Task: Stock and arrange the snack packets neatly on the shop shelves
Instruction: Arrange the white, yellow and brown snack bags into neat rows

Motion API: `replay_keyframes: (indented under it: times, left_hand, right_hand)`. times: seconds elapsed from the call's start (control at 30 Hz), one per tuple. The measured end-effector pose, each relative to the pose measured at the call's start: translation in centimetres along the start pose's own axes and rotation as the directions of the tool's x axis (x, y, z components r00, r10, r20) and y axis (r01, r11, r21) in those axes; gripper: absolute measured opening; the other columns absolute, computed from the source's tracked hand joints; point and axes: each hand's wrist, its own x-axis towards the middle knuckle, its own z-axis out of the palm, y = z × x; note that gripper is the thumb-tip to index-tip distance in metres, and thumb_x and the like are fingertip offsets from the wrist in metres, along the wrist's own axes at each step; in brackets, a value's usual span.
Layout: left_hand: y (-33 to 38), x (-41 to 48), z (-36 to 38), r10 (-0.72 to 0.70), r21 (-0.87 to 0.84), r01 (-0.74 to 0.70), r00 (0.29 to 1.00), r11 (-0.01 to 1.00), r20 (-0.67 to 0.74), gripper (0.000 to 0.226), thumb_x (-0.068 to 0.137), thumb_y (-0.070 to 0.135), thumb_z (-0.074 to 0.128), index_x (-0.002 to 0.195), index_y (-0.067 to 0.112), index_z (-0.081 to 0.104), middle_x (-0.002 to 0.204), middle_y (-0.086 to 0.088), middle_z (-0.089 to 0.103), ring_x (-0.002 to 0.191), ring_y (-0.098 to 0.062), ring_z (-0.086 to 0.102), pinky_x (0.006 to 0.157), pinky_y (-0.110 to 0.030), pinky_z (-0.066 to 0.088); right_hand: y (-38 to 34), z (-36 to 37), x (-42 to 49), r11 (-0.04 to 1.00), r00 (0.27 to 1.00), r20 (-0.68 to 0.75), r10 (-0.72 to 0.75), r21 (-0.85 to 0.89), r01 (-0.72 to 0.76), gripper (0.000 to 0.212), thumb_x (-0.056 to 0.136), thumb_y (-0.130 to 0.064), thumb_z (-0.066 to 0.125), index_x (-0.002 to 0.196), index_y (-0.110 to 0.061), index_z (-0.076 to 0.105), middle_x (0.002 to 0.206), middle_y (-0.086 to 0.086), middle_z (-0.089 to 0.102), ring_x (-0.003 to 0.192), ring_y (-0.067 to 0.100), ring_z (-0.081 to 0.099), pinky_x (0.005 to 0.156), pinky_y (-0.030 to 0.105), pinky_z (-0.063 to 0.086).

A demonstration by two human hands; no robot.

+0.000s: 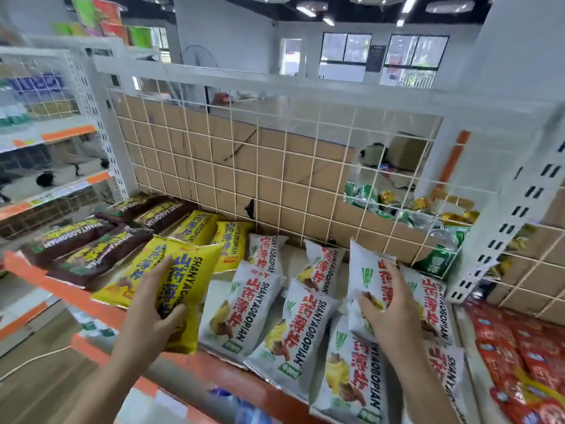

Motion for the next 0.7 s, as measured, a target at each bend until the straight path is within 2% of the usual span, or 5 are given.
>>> replay_keyframes:
  times: [0.1, 0.27, 0.43, 0.5, 0.7]
  left_hand:
    - [-1.3, 2.7, 0.9, -0.017, 0.037, 0.012, 0.994, 0.999, 0.111, 0.077, 0.067, 0.020, 0.061, 0.141, 0.013, 0.038, 0.128, 0.002, 0.042, 0.116, -0.009, 0.038, 0.097, -0.026, 0.028]
    - [-2.7, 6.4, 2.8, -0.057, 0.081, 0.041, 0.975, 0.996, 0.214, 0.076, 0.077, -0.003, 0.070, 0.142, 0.016, 0.037, 0.138, -0.008, 0.042, 0.116, -0.010, 0.039, 0.096, -0.022, 0.028]
    - [-3.8, 7.6, 3.7, -0.098, 0.156, 0.053, 0.950, 0.986, 0.295, 0.076, 0.082, 0.010, 0.068, 0.146, 0.024, 0.029, 0.139, -0.004, 0.035, 0.118, -0.021, 0.046, 0.085, -0.025, 0.034]
    - [-4.4, 7.7, 3.6, -0.099, 0.199, 0.034, 0.940, 0.979, 0.325, 0.078, 0.082, 0.017, 0.068, 0.147, 0.025, 0.025, 0.140, -0.004, 0.032, 0.116, -0.023, 0.047, 0.085, -0.030, 0.040]
    - [-4.6, 8.1, 2.4, -0.077, 0.433, -0.137, 0.894, 0.891, 0.442, 0.087, 0.086, 0.048, 0.057, 0.150, 0.022, 0.004, 0.156, -0.002, -0.001, 0.136, -0.023, 0.024, 0.109, -0.031, 0.028]
  right_hand:
    - [0.9, 1.7, 2.5, 0.992, 0.992, 0.036, 0.122, 0.038, -0.123, 0.067, 0.084, -0.026, 0.066, 0.141, -0.024, 0.032, 0.131, 0.004, 0.048, 0.103, 0.014, 0.047, 0.082, 0.025, 0.043]
    - [1.5, 3.8, 5.3, 0.955, 0.953, 0.067, 0.296, -0.048, -0.294, 0.069, 0.086, -0.030, 0.063, 0.144, -0.020, 0.028, 0.139, 0.009, 0.044, 0.123, 0.028, 0.045, 0.099, 0.040, 0.039]
    - [1.2, 5.4, 6.5, 0.905, 0.936, 0.015, 0.352, -0.260, -0.336, 0.069, 0.088, -0.032, 0.059, 0.146, -0.021, 0.022, 0.141, 0.014, 0.039, 0.100, 0.028, 0.055, 0.078, 0.031, 0.044]
    - [1.0, 6.1, 6.5, 0.874, 0.935, -0.006, 0.353, -0.355, -0.332, 0.069, 0.089, -0.036, 0.056, 0.146, -0.025, 0.019, 0.143, 0.017, 0.032, 0.102, 0.030, 0.056, 0.077, 0.031, 0.044]
    - [1.1, 6.9, 6.2, 0.780, 0.920, 0.020, 0.392, -0.537, -0.321, 0.069, 0.093, -0.050, 0.040, 0.148, -0.030, 0.005, 0.151, 0.016, 0.017, 0.136, 0.035, 0.026, 0.105, 0.042, 0.031]
